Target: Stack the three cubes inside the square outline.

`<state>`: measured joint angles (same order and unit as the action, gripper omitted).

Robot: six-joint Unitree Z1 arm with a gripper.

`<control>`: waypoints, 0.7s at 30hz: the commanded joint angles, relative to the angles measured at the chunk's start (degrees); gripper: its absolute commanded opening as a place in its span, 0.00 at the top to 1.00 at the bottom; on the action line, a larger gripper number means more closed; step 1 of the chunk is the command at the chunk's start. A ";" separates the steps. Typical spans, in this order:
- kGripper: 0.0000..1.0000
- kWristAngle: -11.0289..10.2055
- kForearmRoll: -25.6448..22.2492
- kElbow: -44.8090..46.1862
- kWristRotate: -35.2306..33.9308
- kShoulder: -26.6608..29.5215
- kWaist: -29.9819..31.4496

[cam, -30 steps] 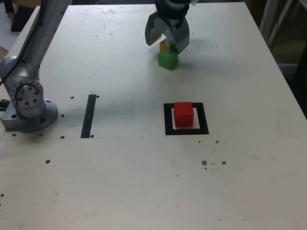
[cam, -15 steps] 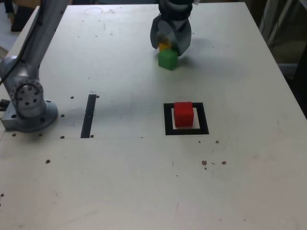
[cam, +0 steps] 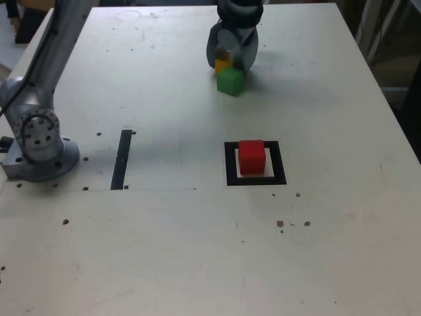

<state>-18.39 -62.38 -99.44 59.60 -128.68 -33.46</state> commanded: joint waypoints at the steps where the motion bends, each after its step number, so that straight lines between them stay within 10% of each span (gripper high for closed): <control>1: 0.76 -0.07 -0.06 -0.08 -0.52 0.72 -0.11; 14: 0.78 0.21 -6.98 -6.69 -1.84 3.41 1.15; 21: 0.78 4.06 -13.48 -7.17 -9.52 7.75 5.66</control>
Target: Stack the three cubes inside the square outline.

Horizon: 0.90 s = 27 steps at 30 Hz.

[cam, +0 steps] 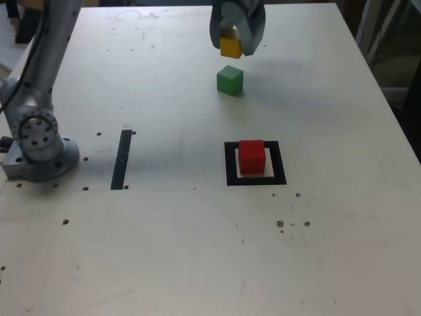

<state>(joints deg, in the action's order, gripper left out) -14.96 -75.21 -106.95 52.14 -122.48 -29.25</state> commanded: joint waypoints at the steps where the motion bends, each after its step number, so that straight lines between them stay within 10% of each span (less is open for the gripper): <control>1: 0.78 0.97 -1.10 0.68 -3.73 2.16 2.43; 14: 0.78 0.87 -7.58 10.08 -35.12 9.50 19.38; 27: 0.78 8.81 -9.92 10.10 -54.30 11.76 30.60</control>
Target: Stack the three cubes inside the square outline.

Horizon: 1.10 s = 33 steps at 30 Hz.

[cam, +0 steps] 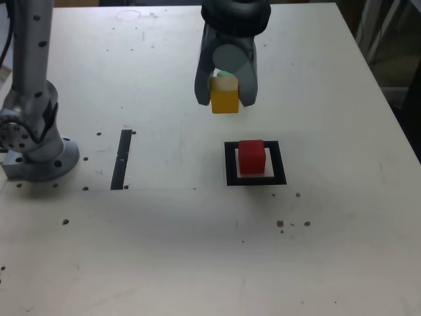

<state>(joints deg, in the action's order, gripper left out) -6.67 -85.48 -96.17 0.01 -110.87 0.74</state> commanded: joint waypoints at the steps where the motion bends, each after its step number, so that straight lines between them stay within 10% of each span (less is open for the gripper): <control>1: 0.78 0.75 0.59 -0.86 -2.66 0.06 0.87; 33: 0.77 -1.22 9.19 4.11 -8.19 -4.56 3.70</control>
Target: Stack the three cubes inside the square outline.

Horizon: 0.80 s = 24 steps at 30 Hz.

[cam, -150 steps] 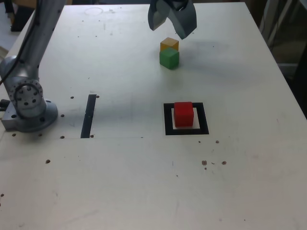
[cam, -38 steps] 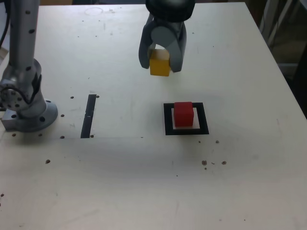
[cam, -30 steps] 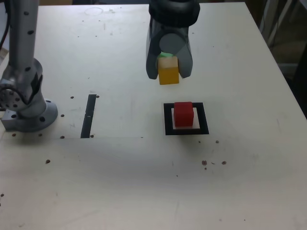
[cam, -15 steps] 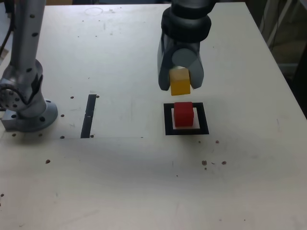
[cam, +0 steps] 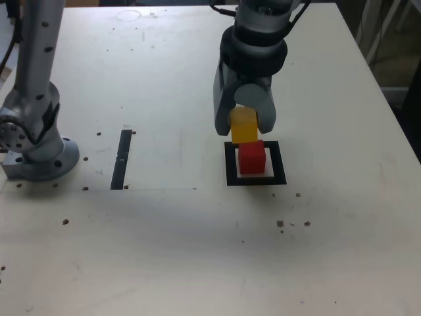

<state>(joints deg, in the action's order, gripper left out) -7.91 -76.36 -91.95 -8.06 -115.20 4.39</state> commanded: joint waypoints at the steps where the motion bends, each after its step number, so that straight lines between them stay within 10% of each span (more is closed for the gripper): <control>1: 0.77 0.07 0.07 -0.08 -0.23 -0.28 0.12; 24: 0.75 -1.23 1.97 -0.09 -1.52 -2.51 1.94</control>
<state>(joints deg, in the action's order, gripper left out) -9.00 -74.56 -92.07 -9.49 -117.24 6.26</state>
